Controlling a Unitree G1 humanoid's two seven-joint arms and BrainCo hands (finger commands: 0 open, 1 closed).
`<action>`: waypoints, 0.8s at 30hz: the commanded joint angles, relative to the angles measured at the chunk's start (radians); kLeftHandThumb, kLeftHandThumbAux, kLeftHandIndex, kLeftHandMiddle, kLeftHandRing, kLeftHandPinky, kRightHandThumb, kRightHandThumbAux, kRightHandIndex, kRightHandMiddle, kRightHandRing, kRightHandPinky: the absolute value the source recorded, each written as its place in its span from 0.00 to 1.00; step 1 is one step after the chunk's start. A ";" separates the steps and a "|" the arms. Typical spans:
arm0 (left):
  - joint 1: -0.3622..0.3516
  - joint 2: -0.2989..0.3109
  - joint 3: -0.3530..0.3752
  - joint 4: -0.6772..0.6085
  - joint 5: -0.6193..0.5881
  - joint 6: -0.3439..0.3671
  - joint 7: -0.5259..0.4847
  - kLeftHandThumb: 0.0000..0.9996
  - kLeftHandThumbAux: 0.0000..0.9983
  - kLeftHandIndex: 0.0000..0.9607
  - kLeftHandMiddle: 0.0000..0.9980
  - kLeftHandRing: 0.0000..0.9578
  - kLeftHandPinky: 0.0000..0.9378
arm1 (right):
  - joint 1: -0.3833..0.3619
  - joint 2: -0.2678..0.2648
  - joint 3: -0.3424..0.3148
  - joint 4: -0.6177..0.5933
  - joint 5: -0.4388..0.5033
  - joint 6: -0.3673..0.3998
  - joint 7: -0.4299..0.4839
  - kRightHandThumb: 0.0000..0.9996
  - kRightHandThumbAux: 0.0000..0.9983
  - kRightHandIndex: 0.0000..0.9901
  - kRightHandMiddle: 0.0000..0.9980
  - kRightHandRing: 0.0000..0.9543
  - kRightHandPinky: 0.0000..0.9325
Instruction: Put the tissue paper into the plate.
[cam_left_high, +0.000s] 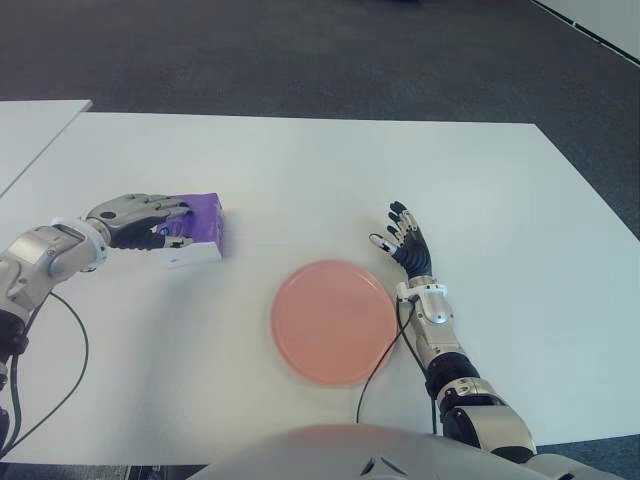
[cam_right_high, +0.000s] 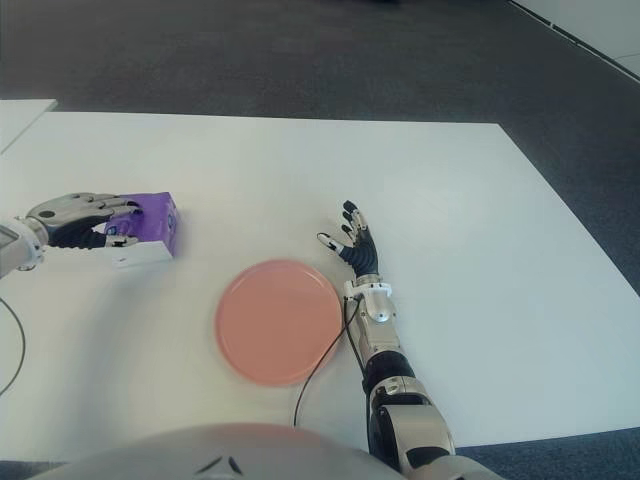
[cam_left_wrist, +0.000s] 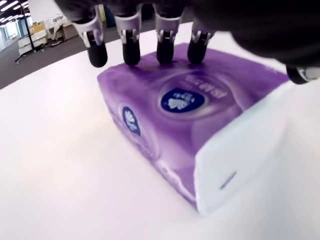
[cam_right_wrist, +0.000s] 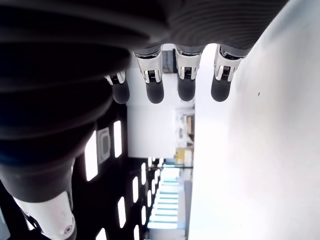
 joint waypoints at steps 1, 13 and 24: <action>-0.031 0.011 -0.053 0.041 0.054 -0.016 0.016 0.32 0.02 0.00 0.00 0.00 0.00 | 0.111 0.005 0.002 0.089 -0.006 0.082 0.000 0.00 0.75 0.00 0.00 0.00 0.00; -0.063 0.004 -0.113 0.089 0.096 -0.008 0.086 0.31 0.02 0.00 0.00 0.00 0.00 | 0.112 0.005 0.000 0.086 -0.005 0.094 -0.001 0.00 0.77 0.00 0.00 0.00 0.00; -0.062 -0.003 -0.123 0.100 0.072 -0.004 0.090 0.29 0.02 0.00 0.00 0.00 0.00 | 0.111 0.007 -0.001 0.086 -0.006 0.096 -0.007 0.00 0.78 0.00 0.00 0.00 0.00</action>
